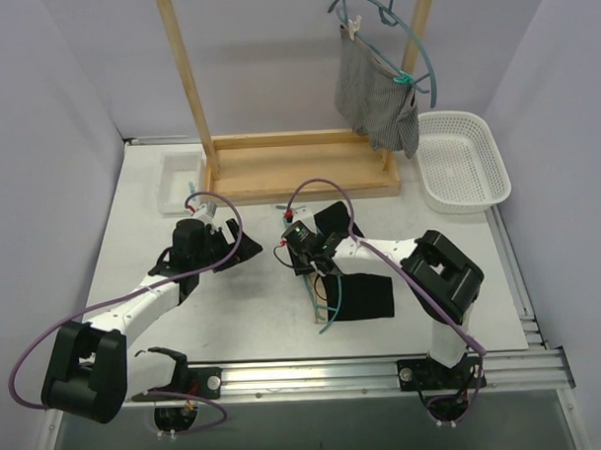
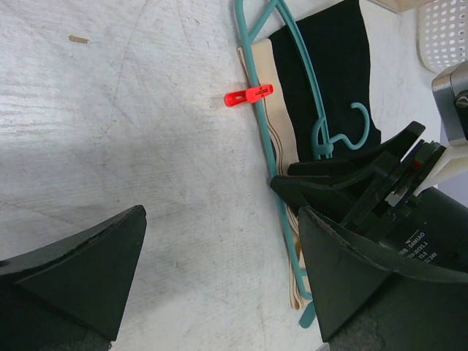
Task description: Remove the underwear clipped to the hanger
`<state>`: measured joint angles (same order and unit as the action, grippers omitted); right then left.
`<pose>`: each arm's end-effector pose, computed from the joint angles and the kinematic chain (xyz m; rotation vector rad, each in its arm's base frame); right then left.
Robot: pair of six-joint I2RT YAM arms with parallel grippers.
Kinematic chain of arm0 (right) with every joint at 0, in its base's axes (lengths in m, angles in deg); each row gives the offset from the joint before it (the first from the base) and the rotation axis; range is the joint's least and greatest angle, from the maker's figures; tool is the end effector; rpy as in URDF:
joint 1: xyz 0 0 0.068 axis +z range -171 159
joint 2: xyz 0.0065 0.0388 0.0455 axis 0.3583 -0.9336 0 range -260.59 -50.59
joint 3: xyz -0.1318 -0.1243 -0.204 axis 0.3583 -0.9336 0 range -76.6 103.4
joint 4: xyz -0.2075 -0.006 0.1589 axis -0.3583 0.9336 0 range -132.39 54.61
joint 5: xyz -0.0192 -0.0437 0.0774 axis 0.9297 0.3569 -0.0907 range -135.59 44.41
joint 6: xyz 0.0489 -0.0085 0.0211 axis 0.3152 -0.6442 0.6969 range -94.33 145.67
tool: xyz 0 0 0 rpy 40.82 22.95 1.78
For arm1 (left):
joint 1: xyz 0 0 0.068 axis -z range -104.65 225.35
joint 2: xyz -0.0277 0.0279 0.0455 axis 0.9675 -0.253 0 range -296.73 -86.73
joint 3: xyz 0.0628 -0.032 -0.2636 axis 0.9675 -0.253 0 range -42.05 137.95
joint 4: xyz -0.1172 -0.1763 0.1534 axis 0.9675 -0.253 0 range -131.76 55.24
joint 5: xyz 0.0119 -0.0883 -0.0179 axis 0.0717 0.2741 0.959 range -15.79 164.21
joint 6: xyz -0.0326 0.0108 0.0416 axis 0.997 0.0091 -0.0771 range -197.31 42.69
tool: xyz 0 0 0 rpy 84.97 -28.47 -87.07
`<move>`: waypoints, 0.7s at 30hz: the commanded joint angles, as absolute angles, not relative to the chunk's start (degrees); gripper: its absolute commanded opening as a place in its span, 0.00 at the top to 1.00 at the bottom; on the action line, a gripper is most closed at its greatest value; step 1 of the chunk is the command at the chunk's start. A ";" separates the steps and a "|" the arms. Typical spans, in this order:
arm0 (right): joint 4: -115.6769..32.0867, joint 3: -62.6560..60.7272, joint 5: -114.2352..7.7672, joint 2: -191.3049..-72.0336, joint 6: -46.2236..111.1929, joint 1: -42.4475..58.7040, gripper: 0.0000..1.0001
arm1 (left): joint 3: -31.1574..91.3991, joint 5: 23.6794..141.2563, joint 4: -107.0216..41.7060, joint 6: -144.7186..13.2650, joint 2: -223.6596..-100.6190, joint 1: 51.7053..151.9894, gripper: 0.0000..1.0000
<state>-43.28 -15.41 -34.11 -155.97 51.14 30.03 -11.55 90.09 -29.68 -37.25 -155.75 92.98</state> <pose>0.2488 0.2961 0.1656 -0.4198 2.3120 0.4421 0.2303 -0.0835 0.1948 -0.2726 2.2466 -0.8616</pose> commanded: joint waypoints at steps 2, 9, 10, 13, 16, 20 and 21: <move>-41.60 -16.39 -35.31 -153.68 51.77 31.12 0.67 | -11.29 90.29 -29.14 -37.14 -155.37 92.93 0.06; -41.51 -17.27 -34.79 -154.04 52.65 32.87 0.63 | -11.37 90.20 -28.70 -37.14 -156.25 92.93 0.06; -41.42 -17.27 -34.35 -153.08 52.83 33.23 0.63 | -11.46 90.03 -28.70 -37.14 -156.08 92.93 0.06; -40.72 -16.75 -33.55 -151.67 53.00 34.28 0.62 | -11.46 89.85 -28.70 -37.14 -156.17 92.93 0.06; -39.67 -16.39 -33.03 -152.01 52.83 35.34 0.63 | -11.20 89.85 -28.61 -37.14 -156.52 92.93 0.06; -39.23 -16.66 -32.67 -152.63 53.18 37.01 0.62 | -11.11 89.50 -28.78 -37.23 -156.70 92.93 0.06; -39.23 -16.74 -32.67 -152.46 53.27 37.62 0.63 | -11.20 89.41 -28.87 -37.23 -156.69 92.93 0.06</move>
